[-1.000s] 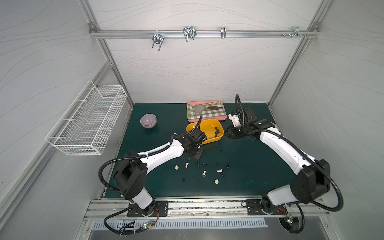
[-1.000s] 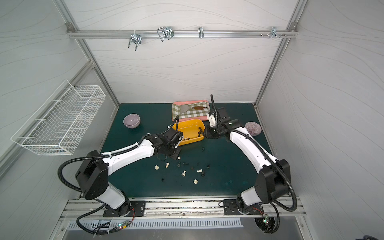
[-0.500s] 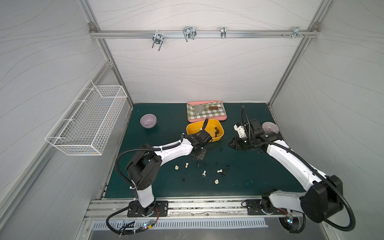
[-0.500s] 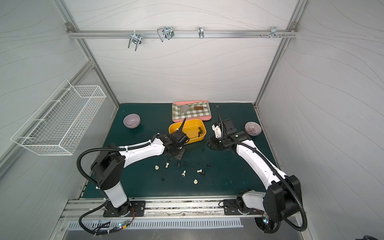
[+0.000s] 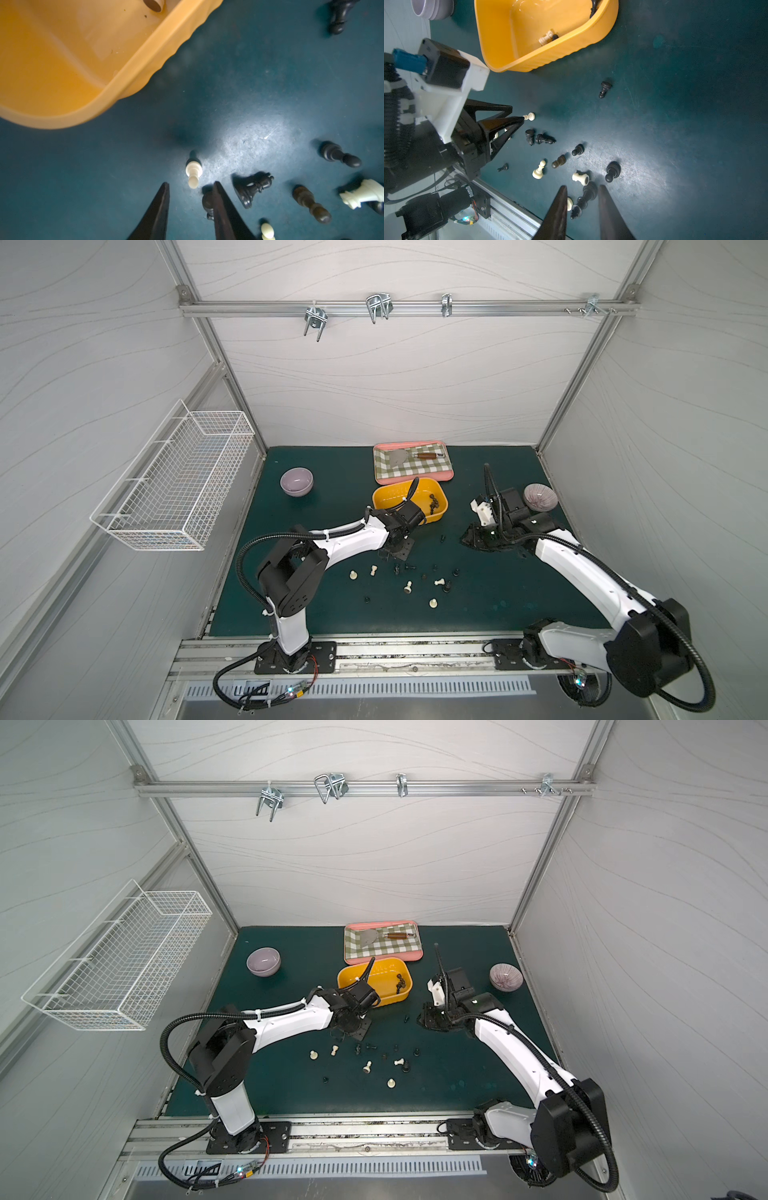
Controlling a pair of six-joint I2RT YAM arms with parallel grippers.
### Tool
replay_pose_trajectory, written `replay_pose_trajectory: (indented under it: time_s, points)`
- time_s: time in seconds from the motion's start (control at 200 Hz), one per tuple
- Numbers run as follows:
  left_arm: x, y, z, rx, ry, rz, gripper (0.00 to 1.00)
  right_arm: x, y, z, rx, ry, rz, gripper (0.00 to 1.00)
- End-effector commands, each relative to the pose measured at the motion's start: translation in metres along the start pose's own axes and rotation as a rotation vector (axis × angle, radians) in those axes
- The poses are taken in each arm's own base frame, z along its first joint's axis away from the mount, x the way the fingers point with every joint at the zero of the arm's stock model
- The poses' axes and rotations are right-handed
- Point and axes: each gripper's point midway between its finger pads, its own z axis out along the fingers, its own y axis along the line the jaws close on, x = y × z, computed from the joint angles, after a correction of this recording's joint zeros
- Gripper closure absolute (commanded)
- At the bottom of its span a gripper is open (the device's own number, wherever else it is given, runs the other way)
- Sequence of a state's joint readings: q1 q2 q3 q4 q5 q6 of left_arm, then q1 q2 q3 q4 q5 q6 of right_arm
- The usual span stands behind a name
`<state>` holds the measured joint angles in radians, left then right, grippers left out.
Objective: Put the chess pieces into the storage box
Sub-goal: Pick up the chess piece at the center of the board.
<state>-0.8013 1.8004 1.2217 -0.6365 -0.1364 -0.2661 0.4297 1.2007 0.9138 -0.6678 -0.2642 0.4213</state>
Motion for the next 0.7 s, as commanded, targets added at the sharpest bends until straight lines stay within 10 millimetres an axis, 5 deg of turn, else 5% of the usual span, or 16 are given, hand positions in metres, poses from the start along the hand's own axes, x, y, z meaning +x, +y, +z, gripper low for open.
replay_pose_trajectory:
  time_s: [0.0, 0.695]
  points:
    - [-0.006, -0.006, 0.004, 0.021, -0.012, -0.012, 0.63, 0.006, -0.002, -0.004, 0.002, 0.003, 0.02, 0.72]
    - [0.005, 0.002, 0.026, 0.053, 0.034, -0.06, 0.69, 0.021, -0.012, 0.001, 0.021, 0.034, 0.046, 0.72]
